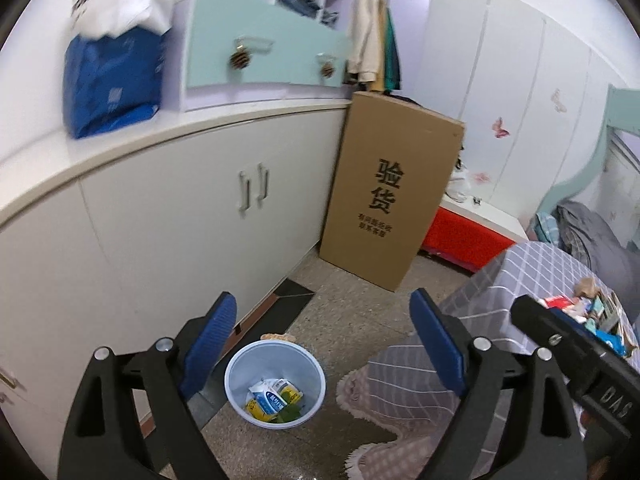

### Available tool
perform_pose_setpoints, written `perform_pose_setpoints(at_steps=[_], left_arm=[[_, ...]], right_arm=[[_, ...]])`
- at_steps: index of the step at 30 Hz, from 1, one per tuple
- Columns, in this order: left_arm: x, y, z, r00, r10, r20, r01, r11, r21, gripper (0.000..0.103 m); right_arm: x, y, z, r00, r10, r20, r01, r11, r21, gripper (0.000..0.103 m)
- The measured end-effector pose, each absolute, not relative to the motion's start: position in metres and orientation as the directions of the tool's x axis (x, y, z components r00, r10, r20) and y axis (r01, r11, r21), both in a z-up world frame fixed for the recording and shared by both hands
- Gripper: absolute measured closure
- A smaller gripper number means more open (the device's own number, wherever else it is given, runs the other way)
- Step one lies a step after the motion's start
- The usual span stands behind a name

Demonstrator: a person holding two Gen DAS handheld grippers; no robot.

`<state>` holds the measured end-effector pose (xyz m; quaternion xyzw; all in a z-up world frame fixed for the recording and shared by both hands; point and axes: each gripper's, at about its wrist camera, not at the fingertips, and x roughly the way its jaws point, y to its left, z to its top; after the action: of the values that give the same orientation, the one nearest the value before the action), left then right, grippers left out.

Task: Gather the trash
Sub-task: 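Move both tools back over the table toward the remaining wrappers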

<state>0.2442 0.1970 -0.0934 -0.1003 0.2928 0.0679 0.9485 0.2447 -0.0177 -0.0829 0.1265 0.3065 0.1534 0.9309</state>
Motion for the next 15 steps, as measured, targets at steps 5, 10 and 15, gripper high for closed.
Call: perform_pose_setpoints(at_steps=[5, 10, 15], left_arm=[[0.243, 0.15, -0.082, 0.829, 0.028, -0.559, -0.119, 0.985, -0.128, 0.016], [0.247, 0.097, -0.083, 0.815, -0.05, -0.578, -0.003, 0.996, -0.09, 0.016], [0.253, 0.039, -0.092, 0.783, -0.13, -0.608, 0.136, 0.99, -0.038, 0.016]], right_arm=[[0.232, -0.072, -0.081, 0.793, 0.308, -0.525, -0.106, 0.92, 0.378, 0.019], [0.221, -0.122, -0.086, 0.805, 0.267, -0.53, -0.013, 0.901, 0.434, 0.017], [0.201, -0.165, -0.089, 0.831, 0.178, -0.527, 0.07, 0.906, 0.417, 0.015]])
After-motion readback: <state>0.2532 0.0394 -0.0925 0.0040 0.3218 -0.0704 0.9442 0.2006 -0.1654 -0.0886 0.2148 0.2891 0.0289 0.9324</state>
